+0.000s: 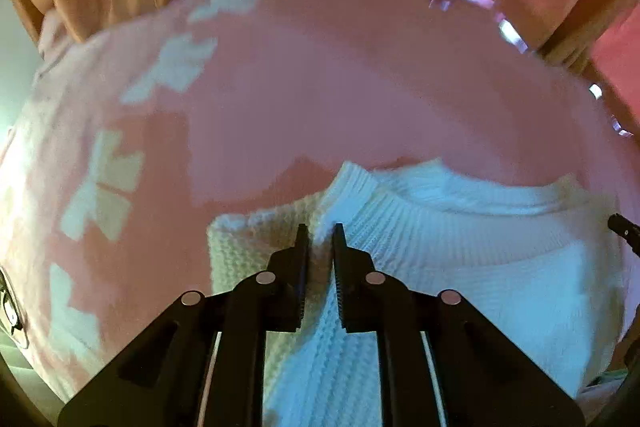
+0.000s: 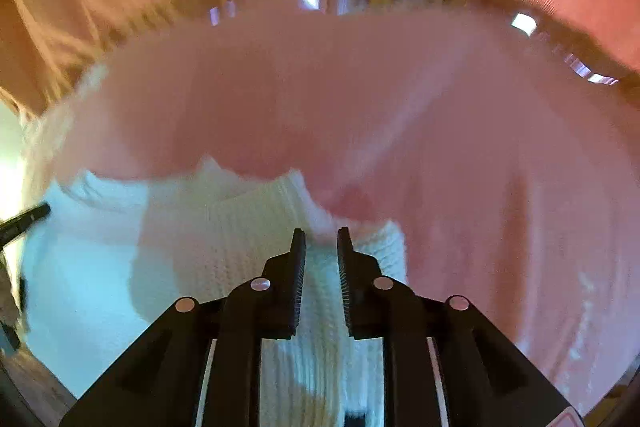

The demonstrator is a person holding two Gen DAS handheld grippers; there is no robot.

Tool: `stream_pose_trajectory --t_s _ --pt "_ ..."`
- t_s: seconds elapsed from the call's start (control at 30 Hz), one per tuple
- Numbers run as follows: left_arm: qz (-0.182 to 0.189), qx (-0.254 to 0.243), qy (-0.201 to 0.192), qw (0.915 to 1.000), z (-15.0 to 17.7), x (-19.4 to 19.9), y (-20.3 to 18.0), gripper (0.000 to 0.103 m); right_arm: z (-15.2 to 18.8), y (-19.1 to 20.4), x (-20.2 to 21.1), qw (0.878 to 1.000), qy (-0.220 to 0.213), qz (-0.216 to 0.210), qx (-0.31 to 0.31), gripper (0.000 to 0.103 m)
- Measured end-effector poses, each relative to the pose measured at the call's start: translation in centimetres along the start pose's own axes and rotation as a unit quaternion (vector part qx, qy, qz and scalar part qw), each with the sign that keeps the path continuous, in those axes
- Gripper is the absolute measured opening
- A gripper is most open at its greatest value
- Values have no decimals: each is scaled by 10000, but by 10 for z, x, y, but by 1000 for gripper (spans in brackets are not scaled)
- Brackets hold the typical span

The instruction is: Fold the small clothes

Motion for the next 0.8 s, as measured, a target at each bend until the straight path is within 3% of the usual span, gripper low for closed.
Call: stream_pose_trajectory --t_s 0.1,0.2,0.23,0.3,0.43,0.47,0.5,0.57,0.63,0.7,0.8 --pt "308 253 -280 9988 1 25 3 15 2 29 38 9978 -469 -169 447 16" --pt "234 -68 -166 9996 16 18 -11 15 21 53 15 9964 55 -568 625 7" --pt "79 -266 -9 9996 23 7 -17 15 29 51 -3 9960 379 -525 621 1" --pt "-122 -451 136 9988 31 -6 -19 17 45 39 -40 9928 1001 -127 639 1" --pt "192 -16 -21 9998 21 15 7 18 36 42 -26 9961 692 -265 477 1" --pt "362 311 -33 9989 20 25 24 24 34 49 -17 9963 584 -354 529 1" --pt "495 607 -40 9969 21 33 39 42 35 61 -8 9954 517 -525 618 1" --pt "620 1263 -73 9900 31 46 73 63 37 93 7 9909 396 -990 827 1" --pt "562 1599 30 9855 47 44 98 64 37 124 7 9840 415 -1357 1077 1" --pt "544 1619 307 9848 65 34 103 64 42 153 1 9774 560 -1621 1233 1" --pt "773 1626 775 9806 96 17 92 64 51 181 -16 9723 797 -1633 1467 1"
Point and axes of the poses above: each gripper's, at about its wrist camera, not at the fingertips, and x roughly against the way its jaws point, y to its left, z to its underside, the point moved 7 cm from there along -x, roughly the way its jaws point, and after that the axes turned 12 degrees about -z, right-handed, at the moved point
